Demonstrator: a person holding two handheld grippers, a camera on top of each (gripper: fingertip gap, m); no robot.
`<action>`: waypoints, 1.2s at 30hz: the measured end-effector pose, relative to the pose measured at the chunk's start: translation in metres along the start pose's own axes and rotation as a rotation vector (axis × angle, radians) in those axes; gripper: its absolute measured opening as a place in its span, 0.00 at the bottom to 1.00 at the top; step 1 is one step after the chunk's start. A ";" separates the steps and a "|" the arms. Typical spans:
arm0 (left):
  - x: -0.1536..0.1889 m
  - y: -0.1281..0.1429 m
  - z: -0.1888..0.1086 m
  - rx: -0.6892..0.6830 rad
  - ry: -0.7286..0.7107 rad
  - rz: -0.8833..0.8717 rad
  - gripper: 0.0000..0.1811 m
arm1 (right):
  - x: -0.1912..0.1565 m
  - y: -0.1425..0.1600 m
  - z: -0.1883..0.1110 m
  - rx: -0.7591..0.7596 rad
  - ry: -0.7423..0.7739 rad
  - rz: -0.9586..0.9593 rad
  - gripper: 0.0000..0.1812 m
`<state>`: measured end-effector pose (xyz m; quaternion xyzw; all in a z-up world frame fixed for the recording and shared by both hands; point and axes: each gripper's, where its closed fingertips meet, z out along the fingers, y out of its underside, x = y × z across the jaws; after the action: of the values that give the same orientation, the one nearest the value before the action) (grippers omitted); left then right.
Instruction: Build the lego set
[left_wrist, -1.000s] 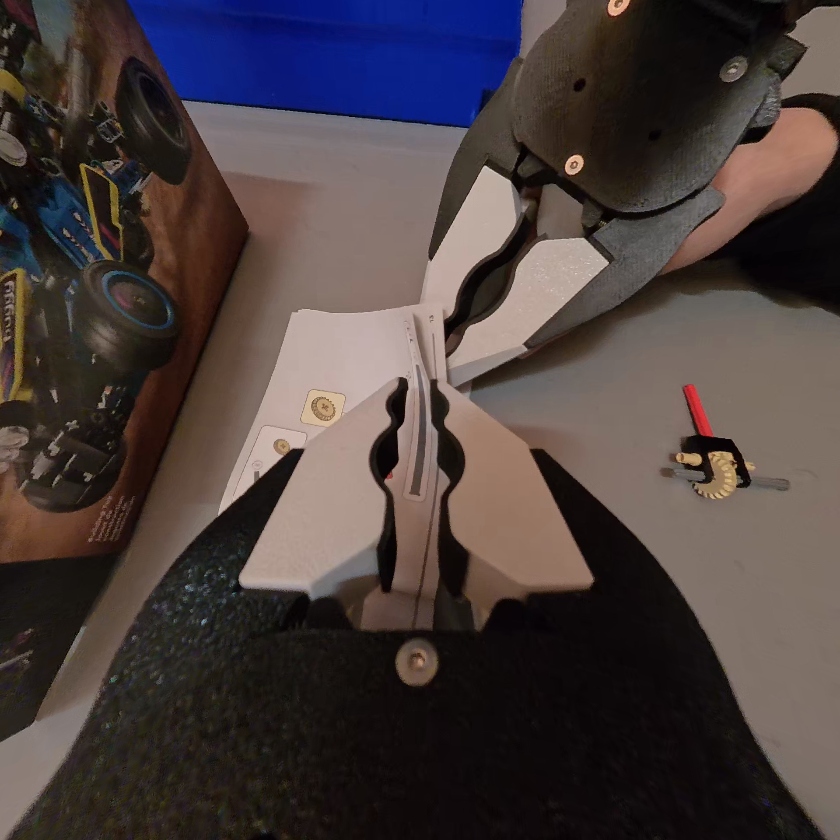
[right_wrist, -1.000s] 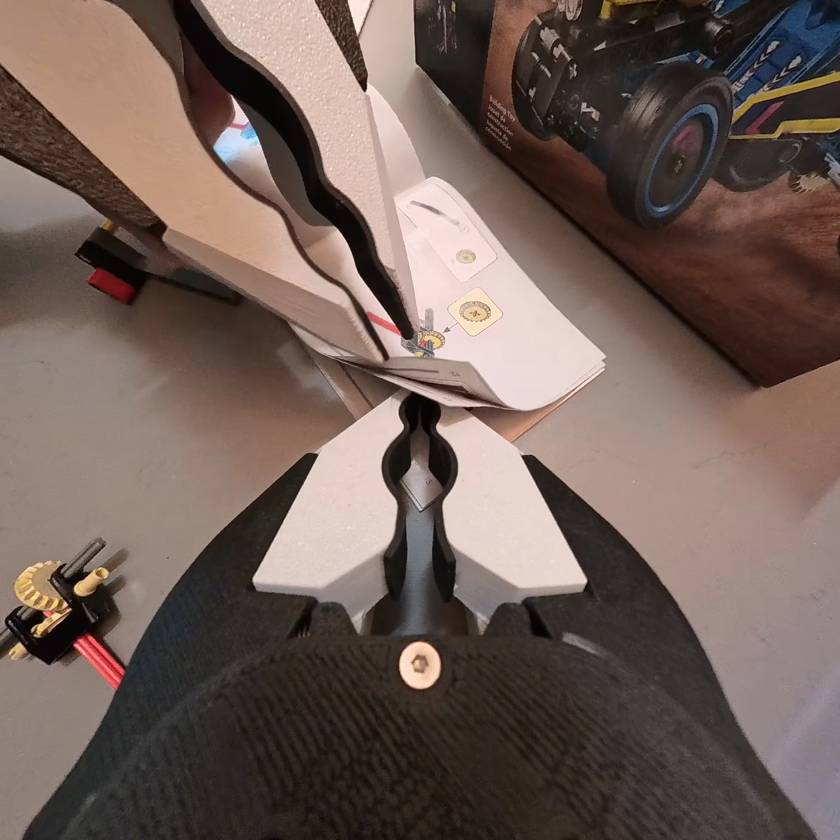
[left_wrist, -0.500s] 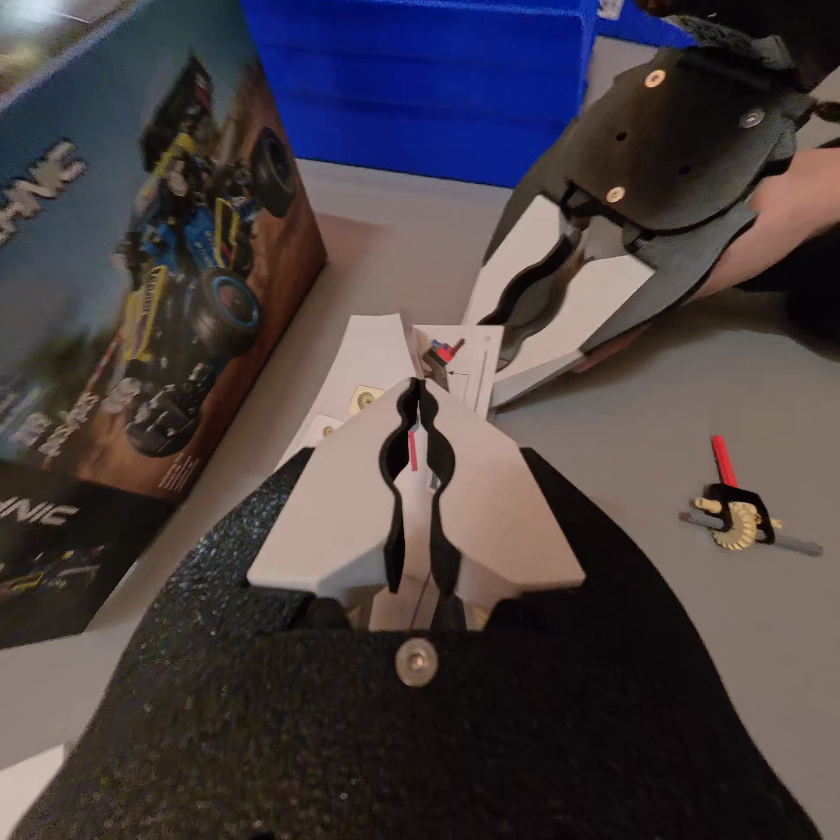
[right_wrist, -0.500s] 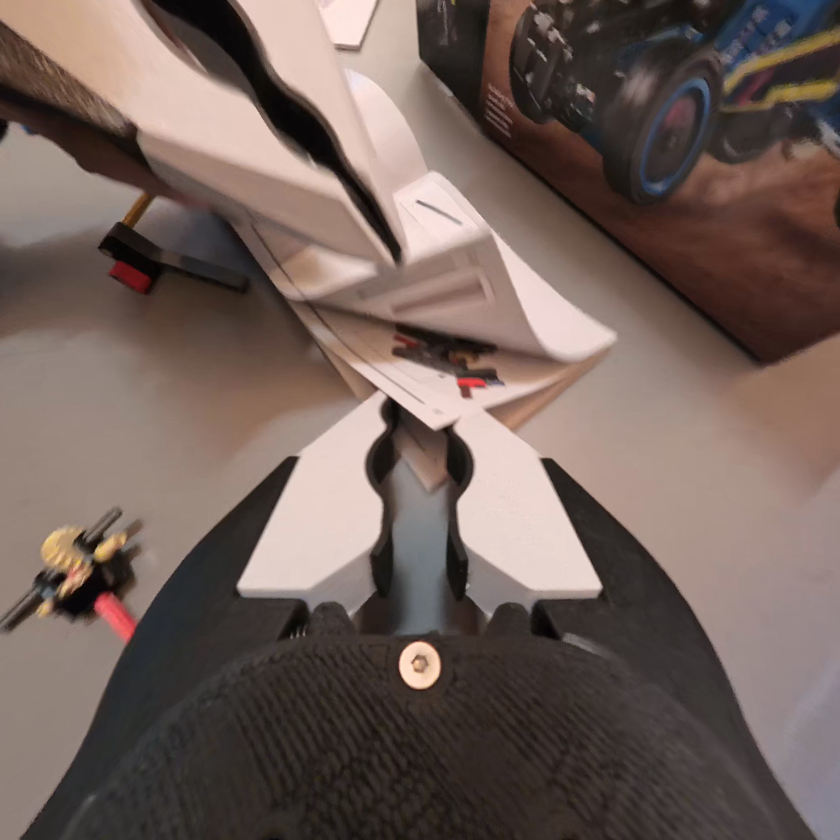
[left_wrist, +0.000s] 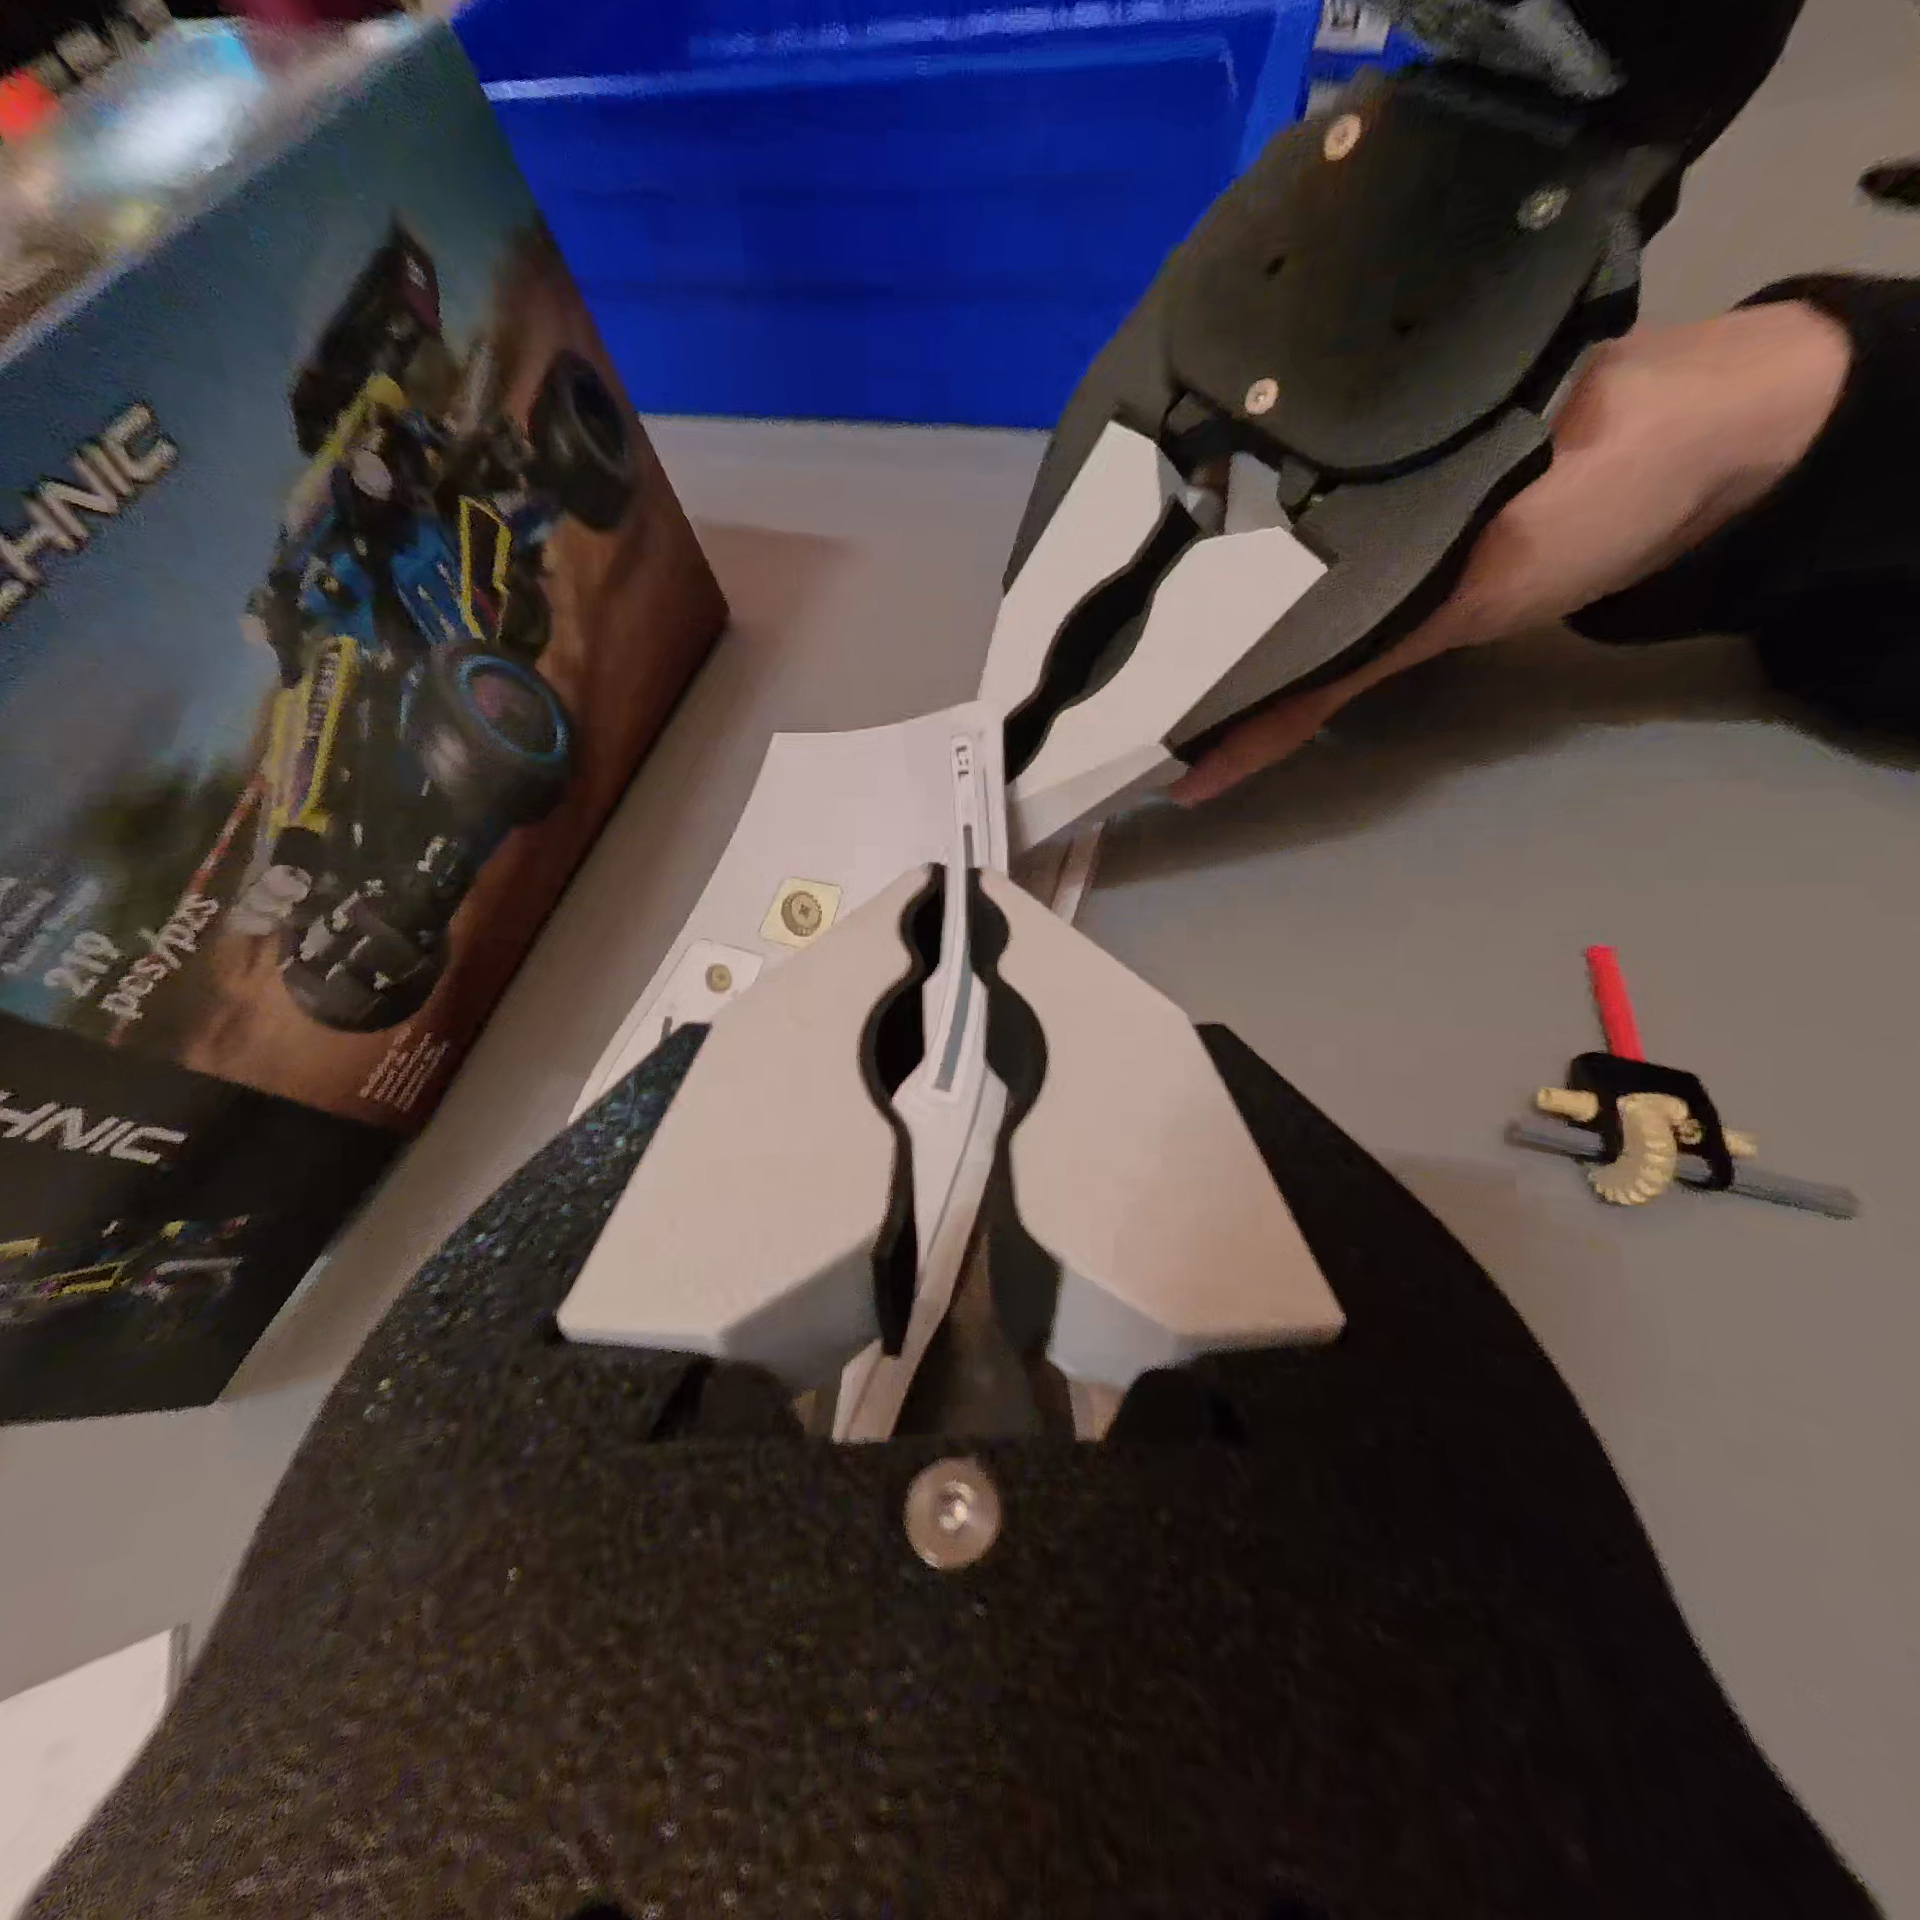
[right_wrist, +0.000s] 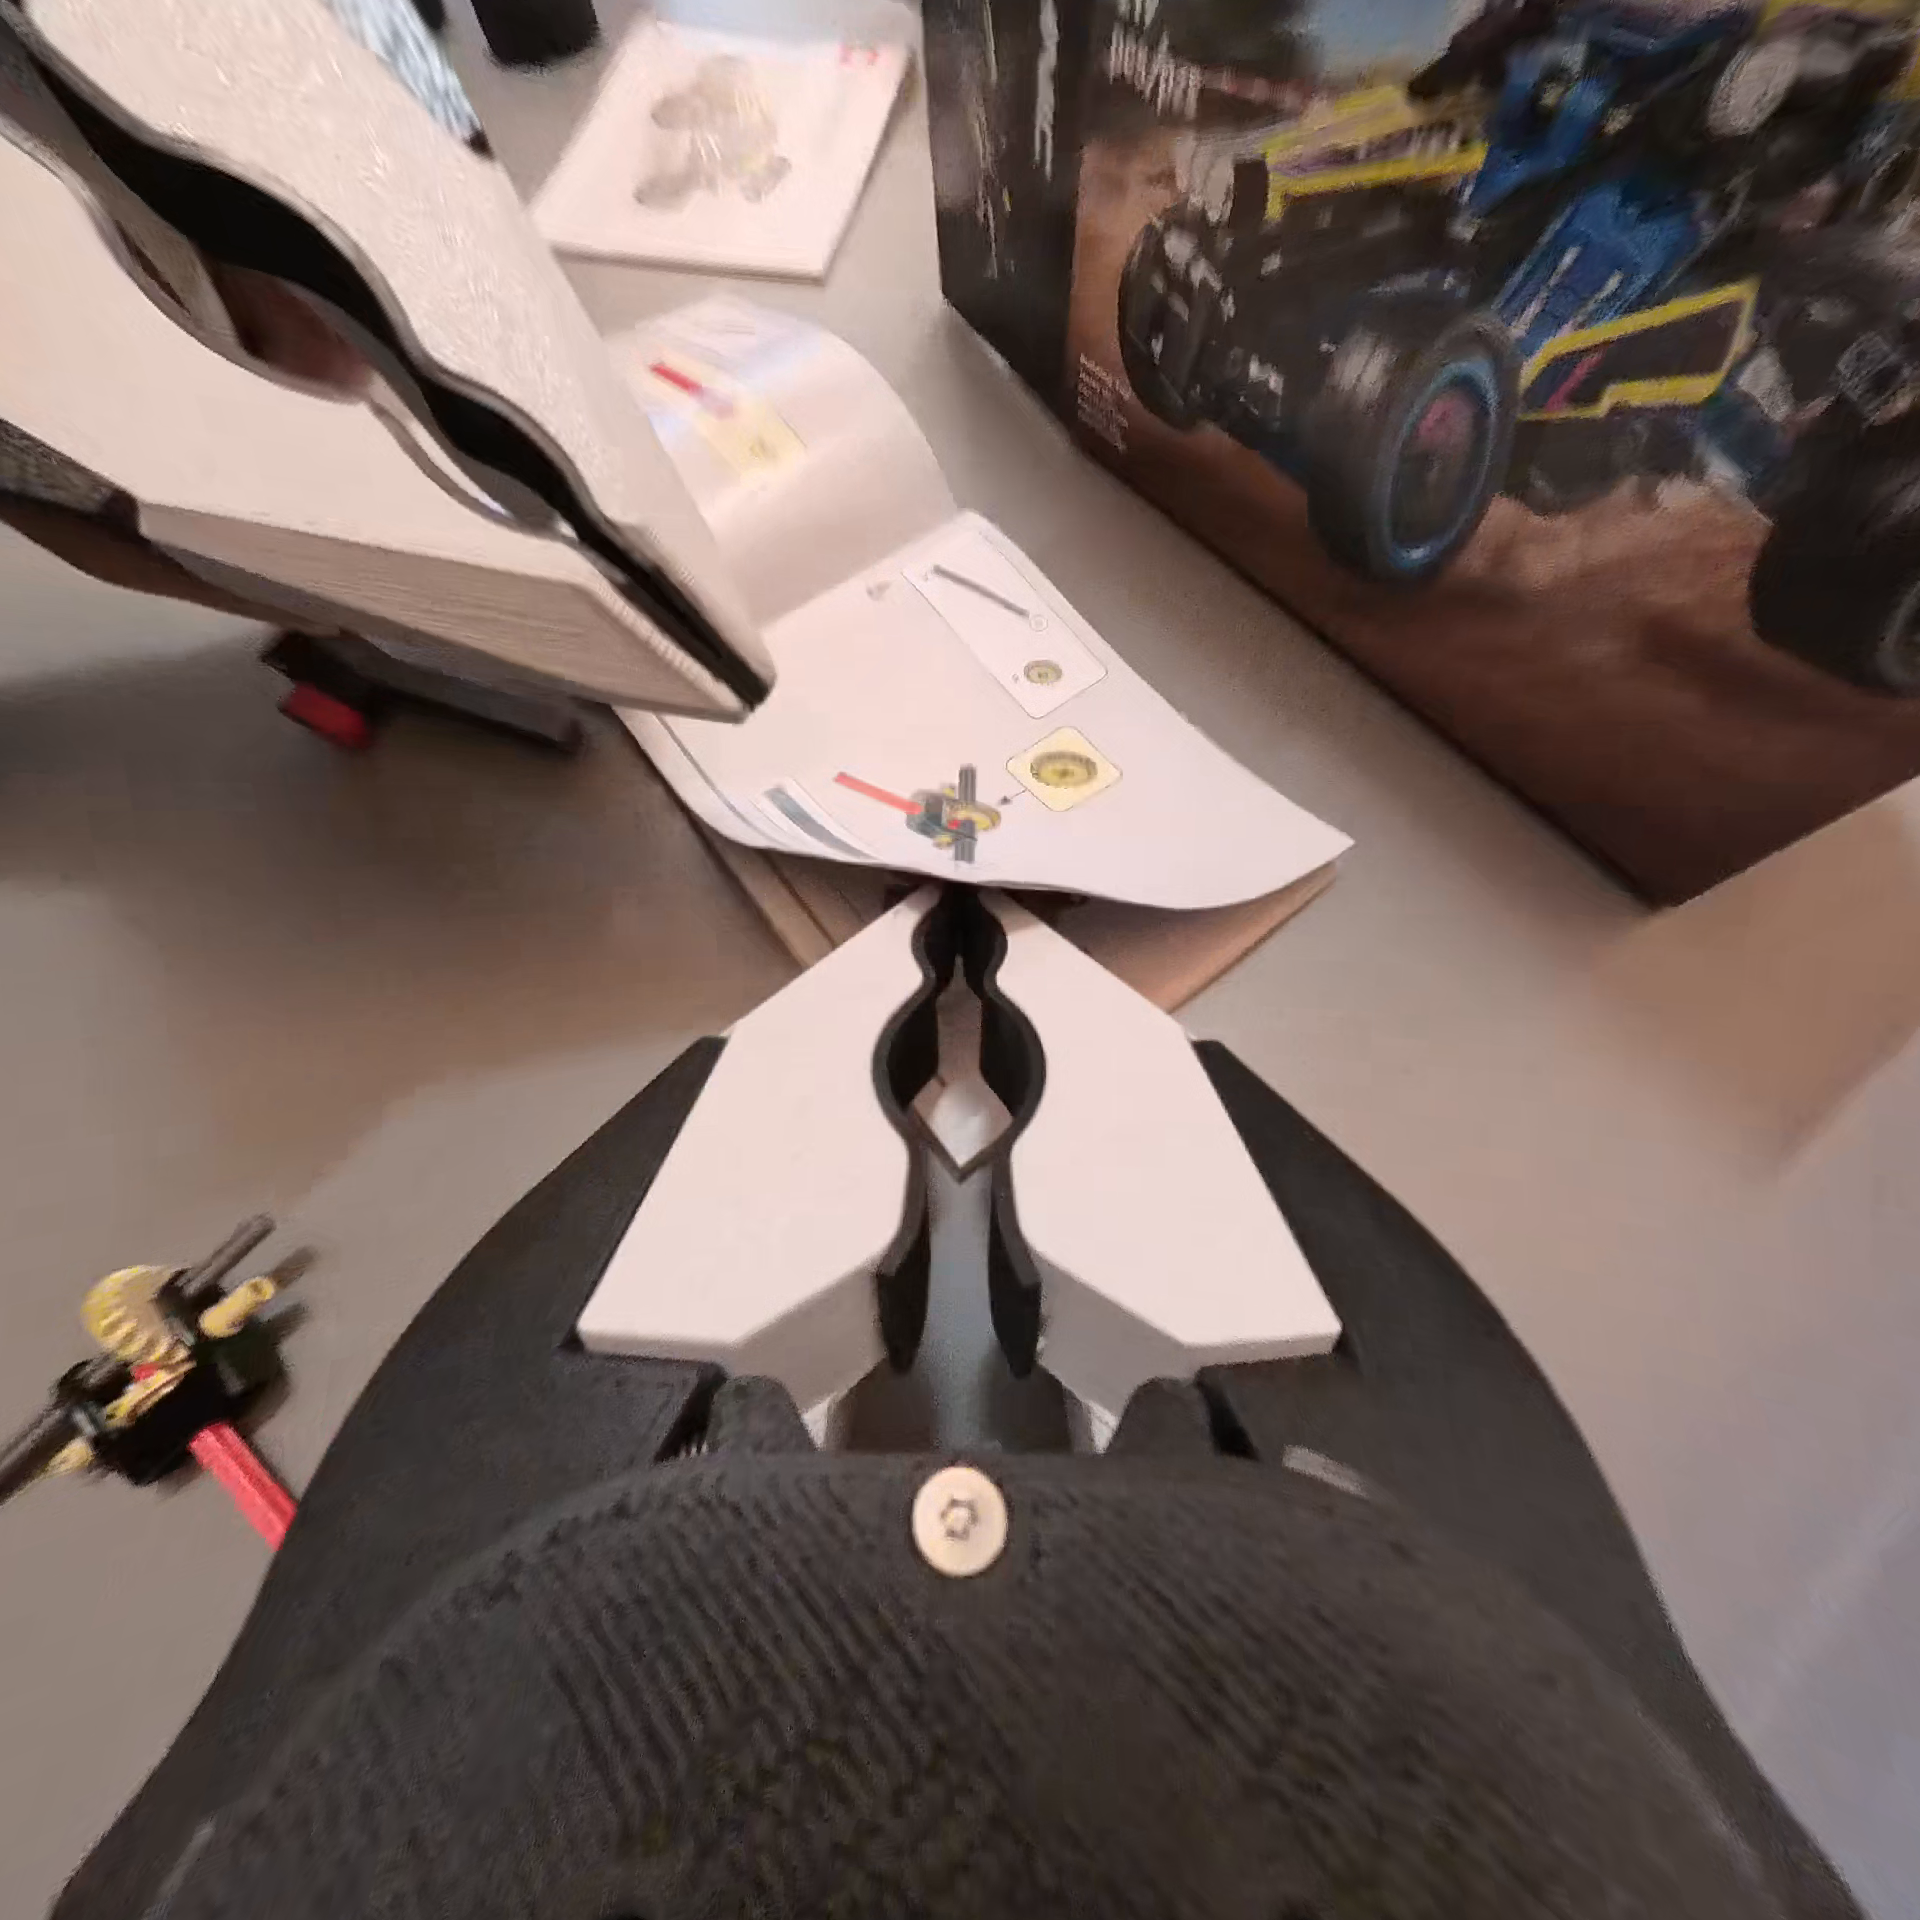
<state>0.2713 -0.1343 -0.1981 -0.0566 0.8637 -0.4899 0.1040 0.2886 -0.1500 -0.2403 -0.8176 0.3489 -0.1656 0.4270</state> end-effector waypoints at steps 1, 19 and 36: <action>0.001 0.004 0.004 -0.032 0.016 0.008 0.04 | 0.001 0.005 0.003 -0.036 0.012 -0.003 0.00; 0.010 0.018 0.035 -0.195 0.174 0.061 0.06 | 0.005 0.016 0.004 -0.095 0.041 -0.043 0.00; -0.001 0.041 0.029 -0.267 0.160 0.034 0.03 | 0.005 0.015 0.004 -0.095 0.041 -0.042 0.00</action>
<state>0.2793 -0.1374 -0.2472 -0.0161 0.9276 -0.3717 0.0348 0.2877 -0.1572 -0.2554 -0.8406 0.3477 -0.1745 0.3769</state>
